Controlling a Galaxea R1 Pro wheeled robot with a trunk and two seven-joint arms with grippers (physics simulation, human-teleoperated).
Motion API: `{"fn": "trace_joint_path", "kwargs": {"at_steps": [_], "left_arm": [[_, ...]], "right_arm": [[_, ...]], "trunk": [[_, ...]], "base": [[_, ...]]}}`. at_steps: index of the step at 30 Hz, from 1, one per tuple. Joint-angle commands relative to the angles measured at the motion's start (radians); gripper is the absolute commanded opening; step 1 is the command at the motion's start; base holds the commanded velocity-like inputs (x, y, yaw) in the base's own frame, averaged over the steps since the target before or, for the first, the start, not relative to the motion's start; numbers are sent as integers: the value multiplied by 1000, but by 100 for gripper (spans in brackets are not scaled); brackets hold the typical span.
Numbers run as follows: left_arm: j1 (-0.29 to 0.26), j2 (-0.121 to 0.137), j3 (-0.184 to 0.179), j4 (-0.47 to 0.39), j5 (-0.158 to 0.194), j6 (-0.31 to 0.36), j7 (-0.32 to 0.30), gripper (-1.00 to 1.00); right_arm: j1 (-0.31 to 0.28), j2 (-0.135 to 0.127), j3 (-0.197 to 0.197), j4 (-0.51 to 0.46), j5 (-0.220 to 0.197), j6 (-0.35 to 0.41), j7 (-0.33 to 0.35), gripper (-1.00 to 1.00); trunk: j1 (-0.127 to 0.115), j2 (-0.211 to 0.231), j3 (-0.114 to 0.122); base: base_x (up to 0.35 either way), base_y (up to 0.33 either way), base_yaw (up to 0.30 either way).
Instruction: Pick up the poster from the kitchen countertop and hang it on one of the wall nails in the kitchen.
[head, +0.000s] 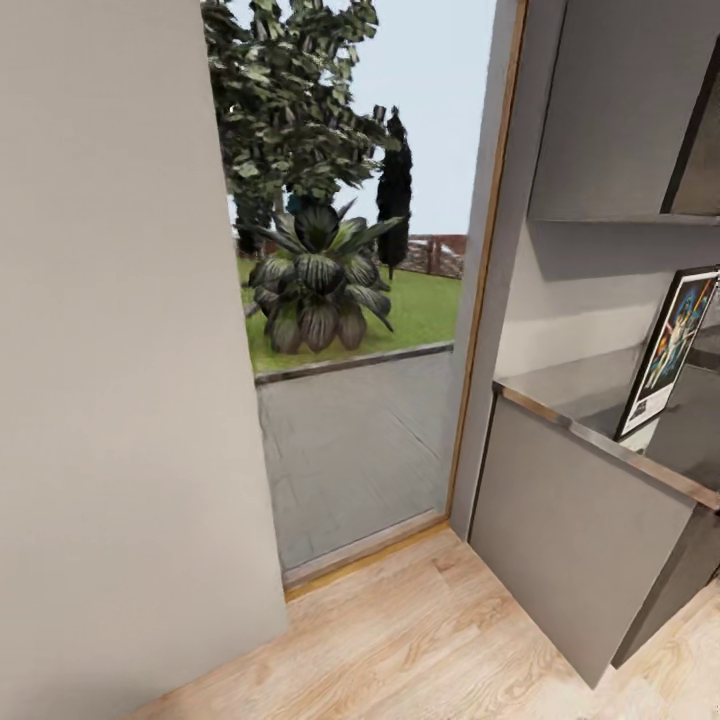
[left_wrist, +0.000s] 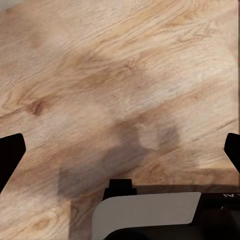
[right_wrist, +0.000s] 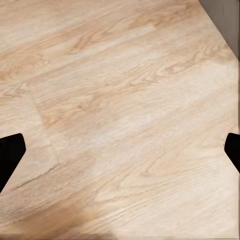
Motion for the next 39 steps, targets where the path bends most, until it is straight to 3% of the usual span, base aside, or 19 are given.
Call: {"fn": "trace_joint_path", "kwargs": {"at_steps": [1, 14, 22, 24, 27, 33, 36, 37, 39], "left_arm": [[0, 0, 1, -1, 0, -1, 0, 100], [0, 0, 1, -1, -1, -1, 0, 100], [0, 1, 1, -2, 0, -2, 0, 100], [0, 0, 1, -1, 0, -2, 0, 100], [0, -1, 0, -1, 0, -2, 0, 100], [0, -2, -3, -1, 0, -2, 0, 100], [0, -2, -4, -1, 0, -2, 0, 100], [0, -2, -4, -1, 0, -2, 0, 100], [0, -2, -4, -1, 0, -2, 0, 100]], "right_arm": [[-1, 0, 0, 1, 0, -3, 0, 100], [-1, 0, 0, 1, -1, -3, 0, 100], [-1, 1, -2, -1, 1, -6, -1, 100], [-6, -8, -54, -121, 0, -50, -4, 100], [-6, -7, -121, -289, 1, -40, -5, 100], [-10, -4, -153, -550, 2, 106, -52, 100], [-28, -4, -158, -724, 2, 226, -155, 100], [-57, -4, -159, -803, 1, 288, -228, 100], [-105, -4, -160, -851, 1, 346, -299, 100]], "trunk": [[0, 0, -1], [0, 0, -1], [0, 0, -1], [0, 0, -1], [0, 0, -1], [0, 0, -1], [0, 0, -1], [0, 0, -1], [0, 0, -1]], "base": [[1, 0, -156], [229, 75, -180], [209, 73, -33], [3, 1, 0], [1, 0, 0], [0, 0, 0], [0, 0, 0], [0, 0, 0], [0, 0, 0]]}}
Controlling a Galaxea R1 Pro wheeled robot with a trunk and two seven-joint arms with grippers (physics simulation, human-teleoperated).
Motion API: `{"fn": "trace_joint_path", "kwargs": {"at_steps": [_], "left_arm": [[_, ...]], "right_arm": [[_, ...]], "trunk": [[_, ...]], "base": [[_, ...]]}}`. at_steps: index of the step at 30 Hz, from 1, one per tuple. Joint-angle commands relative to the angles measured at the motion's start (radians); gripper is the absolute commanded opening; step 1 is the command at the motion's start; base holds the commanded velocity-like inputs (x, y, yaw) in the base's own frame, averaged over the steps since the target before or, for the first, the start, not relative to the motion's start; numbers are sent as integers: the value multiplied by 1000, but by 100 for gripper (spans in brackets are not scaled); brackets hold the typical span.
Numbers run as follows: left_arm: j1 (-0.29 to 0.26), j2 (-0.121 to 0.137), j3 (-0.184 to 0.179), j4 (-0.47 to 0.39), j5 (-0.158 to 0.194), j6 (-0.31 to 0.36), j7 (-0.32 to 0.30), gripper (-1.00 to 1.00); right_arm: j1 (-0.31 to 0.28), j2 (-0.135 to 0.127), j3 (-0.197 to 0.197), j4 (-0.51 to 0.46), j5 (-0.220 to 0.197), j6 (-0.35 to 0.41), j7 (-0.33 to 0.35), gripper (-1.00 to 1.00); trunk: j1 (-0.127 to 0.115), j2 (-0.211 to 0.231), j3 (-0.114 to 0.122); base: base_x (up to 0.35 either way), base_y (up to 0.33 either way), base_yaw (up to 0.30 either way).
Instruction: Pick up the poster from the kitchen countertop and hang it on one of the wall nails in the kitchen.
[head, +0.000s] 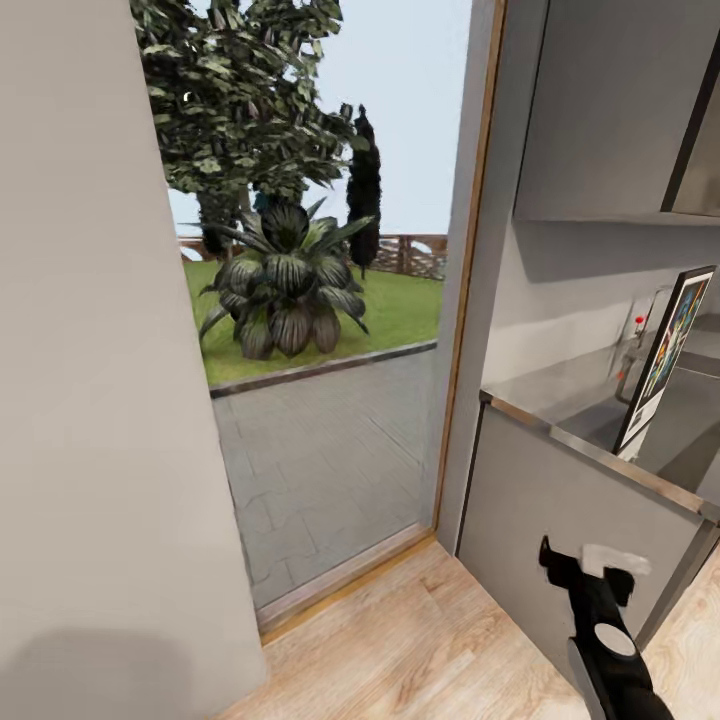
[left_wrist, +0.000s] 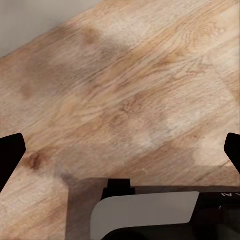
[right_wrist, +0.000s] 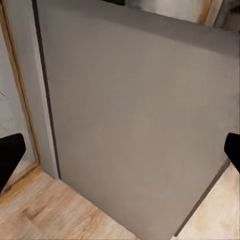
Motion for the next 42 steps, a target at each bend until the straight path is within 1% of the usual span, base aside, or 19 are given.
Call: {"fn": "trace_joint_path", "kwargs": {"at_steps": [1, 2, 3, 4, 5, 6, 7, 8, 10, 12, 15, 16, 18, 21, 23, 32, 42], "left_arm": [[0, 0, 0, -1, 0, -2, 0, 100], [0, 0, 0, -1, 0, -2, 0, 100], [0, 0, 0, -1, 0, -2, 0, 100], [0, 0, -1, 0, 0, -2, 0, 100], [0, 0, -1, 0, 0, -2, 0, 100], [0, 0, -1, 0, 0, -2, 0, 100], [0, 0, -1, 0, 0, -2, 0, 100], [0, -1, -2, 0, 0, -2, 0, 100], [0, -1, -2, 0, 0, -2, 0, 100], [0, -1, -2, 0, 0, -2, 0, 100], [0, -1, -3, 0, 0, -2, 0, 100], [0, -1, -3, 0, 0, -2, 0, 100], [0, -2, -3, 0, 0, -2, 0, 100], [0, -2, -3, 0, 0, -2, 0, 100], [0, -2, -3, 0, 0, -2, 0, 100], [0, -2, -3, 0, 0, -2, 0, 100], [0, -2, -3, -1, 0, -2, 0, 100]], "right_arm": [[-43, -1, 1, -19, -1, 49, -40, 100], [-93, -2, 1, -31, 0, 101, -63, 100], [-115, -2, 1, -35, 0, 125, -71, 100], [-234, -4, 1, -45, 5, 223, -100, 100], [-253, -5, 1, -46, 7, 230, -105, 100], [-289, -5, 1, -46, 9, 242, -120, 100], [-305, -5, 1, -46, 9, 247, -131, 100], [-366, -5, 3, -44, 12, 260, -184, 100], [-399, -5, 6, -40, 12, 267, -207, 100], [-419, -6, 7, -39, 12, 281, -215, 100], [-474, -8, 7, -32, 13, 343, -224, 100], [-474, -8, 7, -32, 13, 343, -224, 100], [-499, -9, 7, -26, 13, 364, -228, 100], [-516, -9, 5, -15, 13, 374, -230, 100], [-526, -10, 3, 13, 13, 379, -231, 100], [-531, -11, 4, 40, 13, 381, -229, 100], [-530, -11, 1, 41, 13, 381, -230, 100]], "trunk": [[0, -1, -1], [0, -1, -1], [0, -1, -1], [0, -1, -1], [0, -1, -1], [0, -1, -1], [0, -1, -1], [0, -1, -1], [0, -1, -1], [0, -1, -1], [0, -1, -1], [0, -1, -1], [0, -1, -1], [0, -1, -1], [0, -1, -1], [0, -1, -1], [0, -1, 2]], "base": [[0, 0, 0], [0, 0, 0], [0, 0, 0], [0, 0, 0], [0, 0, 0], [0, 0, 0], [0, 0, 0], [0, 0, 0], [0, 0, 0], [0, 0, 0], [0, 0, 0], [0, 0, 0], [0, 0, 0], [0, 0, 0], [0, 0, 0], [0, 0, -5], [0, 0, -102]]}}
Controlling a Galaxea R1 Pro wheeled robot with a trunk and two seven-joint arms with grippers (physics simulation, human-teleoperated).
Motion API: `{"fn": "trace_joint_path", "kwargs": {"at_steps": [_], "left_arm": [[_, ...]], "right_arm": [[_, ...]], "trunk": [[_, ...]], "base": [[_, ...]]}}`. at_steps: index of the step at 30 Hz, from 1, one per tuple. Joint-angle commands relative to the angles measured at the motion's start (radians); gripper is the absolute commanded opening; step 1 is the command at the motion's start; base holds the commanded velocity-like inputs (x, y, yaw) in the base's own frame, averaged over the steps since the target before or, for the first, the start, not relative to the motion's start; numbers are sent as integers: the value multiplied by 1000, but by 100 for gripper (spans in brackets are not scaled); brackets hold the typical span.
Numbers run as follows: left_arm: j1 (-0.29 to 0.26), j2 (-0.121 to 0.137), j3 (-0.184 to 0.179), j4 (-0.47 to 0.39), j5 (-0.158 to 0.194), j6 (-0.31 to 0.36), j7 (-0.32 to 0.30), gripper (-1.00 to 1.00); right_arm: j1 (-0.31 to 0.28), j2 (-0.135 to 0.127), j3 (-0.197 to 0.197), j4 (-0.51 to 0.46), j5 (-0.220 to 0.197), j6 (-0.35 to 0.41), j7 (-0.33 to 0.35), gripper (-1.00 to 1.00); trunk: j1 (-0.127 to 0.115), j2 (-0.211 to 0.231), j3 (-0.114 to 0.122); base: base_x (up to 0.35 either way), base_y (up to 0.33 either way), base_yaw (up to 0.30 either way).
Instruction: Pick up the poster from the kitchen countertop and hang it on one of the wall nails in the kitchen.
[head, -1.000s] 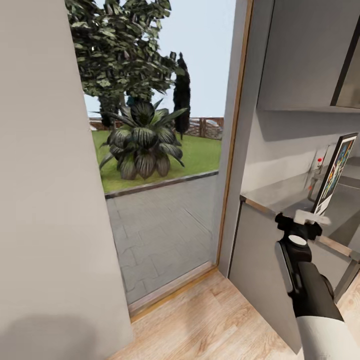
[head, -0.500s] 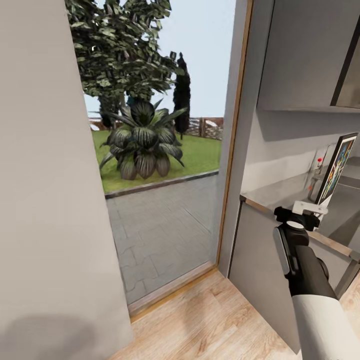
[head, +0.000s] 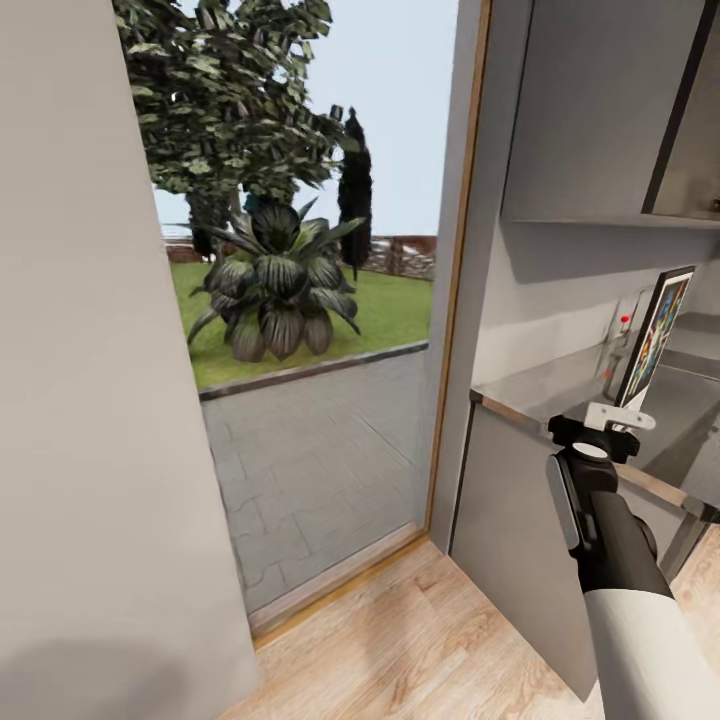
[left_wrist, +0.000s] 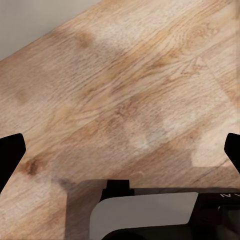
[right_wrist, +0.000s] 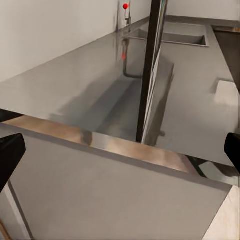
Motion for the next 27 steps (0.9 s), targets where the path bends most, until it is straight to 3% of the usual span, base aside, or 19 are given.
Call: {"fn": "trace_joint_path", "kwargs": {"at_steps": [1, 4, 6, 8, 15, 27], "left_arm": [[0, 0, 0, -1, 0, -2, 0, 100], [0, 0, 0, -1, 0, -2, 0, 100], [0, 0, 0, -2, 0, -2, 0, 100], [0, 0, 1, -2, 0, -2, 0, 100], [0, 0, 2, -2, 0, -2, 0, 100], [0, 0, 1, -2, 0, -2, 0, 100]], "right_arm": [[-1, 0, 0, -1, 1, 7, -3, 100], [-2, -6, -1, -4, 1, 7, -4, 100], [-44, -41, -1, -6, 0, 10, -9, 100], [-76, -48, -1, -3, 0, 12, -14, 100], [-108, -51, -1, 12, -3, 10, -17, 100], [-111, -50, 0, 65, -7, 2, -17, 100]], "trunk": [[0, -1, -1], [0, -1, -1], [0, -1, -1], [0, -1, -1], [0, -1, -1], [0, -1, -1]], "base": [[0, 0, -24], [0, 0, -13], [0, 0, -3], [0, 0, -1], [0, 0, 0], [44, -31, 0]]}}
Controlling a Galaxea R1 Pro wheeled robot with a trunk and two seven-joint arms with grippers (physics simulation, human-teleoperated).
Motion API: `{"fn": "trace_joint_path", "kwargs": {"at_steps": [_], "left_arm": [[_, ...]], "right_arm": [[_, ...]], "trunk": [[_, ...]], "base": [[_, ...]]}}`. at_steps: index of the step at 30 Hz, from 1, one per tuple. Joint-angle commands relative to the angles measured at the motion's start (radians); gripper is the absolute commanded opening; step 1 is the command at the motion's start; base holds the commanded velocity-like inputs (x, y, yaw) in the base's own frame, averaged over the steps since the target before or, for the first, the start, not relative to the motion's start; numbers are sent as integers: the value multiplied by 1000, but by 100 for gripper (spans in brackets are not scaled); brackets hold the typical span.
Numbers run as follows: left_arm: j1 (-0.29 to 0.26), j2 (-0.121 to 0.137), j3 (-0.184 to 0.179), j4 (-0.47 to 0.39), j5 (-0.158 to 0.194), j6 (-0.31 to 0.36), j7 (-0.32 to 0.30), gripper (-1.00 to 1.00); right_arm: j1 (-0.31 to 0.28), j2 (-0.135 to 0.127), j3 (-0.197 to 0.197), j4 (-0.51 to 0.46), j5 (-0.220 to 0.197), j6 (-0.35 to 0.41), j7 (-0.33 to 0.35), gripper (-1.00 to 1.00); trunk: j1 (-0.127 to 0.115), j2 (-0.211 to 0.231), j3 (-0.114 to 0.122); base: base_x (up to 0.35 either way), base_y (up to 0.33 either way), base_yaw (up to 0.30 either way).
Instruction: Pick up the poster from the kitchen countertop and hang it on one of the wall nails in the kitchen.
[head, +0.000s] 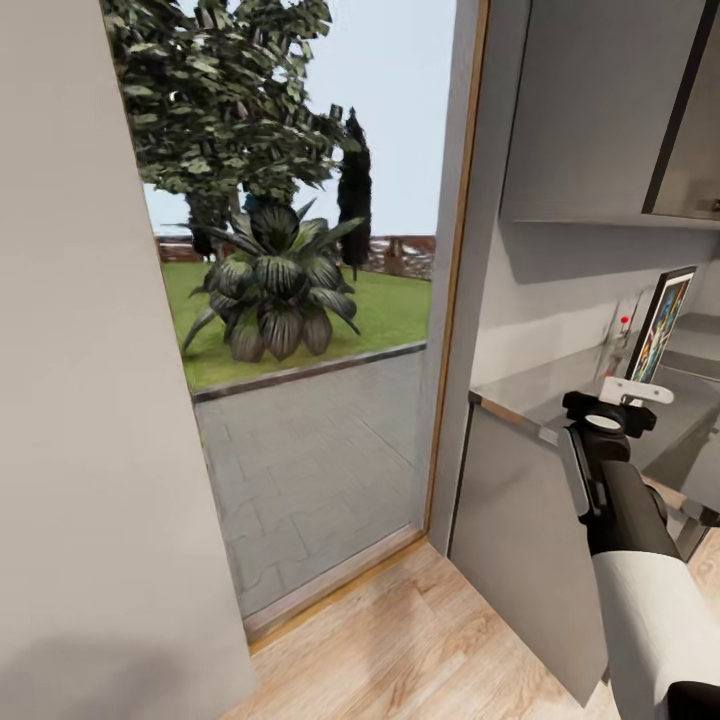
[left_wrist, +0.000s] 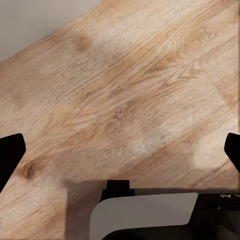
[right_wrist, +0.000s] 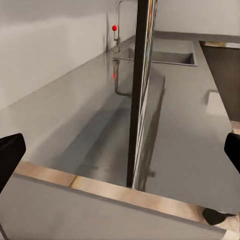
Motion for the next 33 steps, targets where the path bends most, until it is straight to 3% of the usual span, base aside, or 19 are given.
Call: {"fn": "trace_joint_path", "kwargs": {"at_steps": [1, 24, 33], "left_arm": [[0, 0, 0, -1, 0, -1, 0, 100], [0, 2, 5, -1, 0, -1, 0, 100], [0, 2, 5, -1, 0, -1, 0, 100]], "right_arm": [[0, 0, 1, -1, 0, 7, -3, 100], [2, 4, 1, -2, -1, 7, -3, 100], [5, 5, 1, 43, -1, -89, -4, 100]], "trunk": [[0, -1, -1], [0, -1, -1], [0, -1, -1]], "base": [[75, -61, 0], [47, -30, 0], [159, -69, 0]]}}
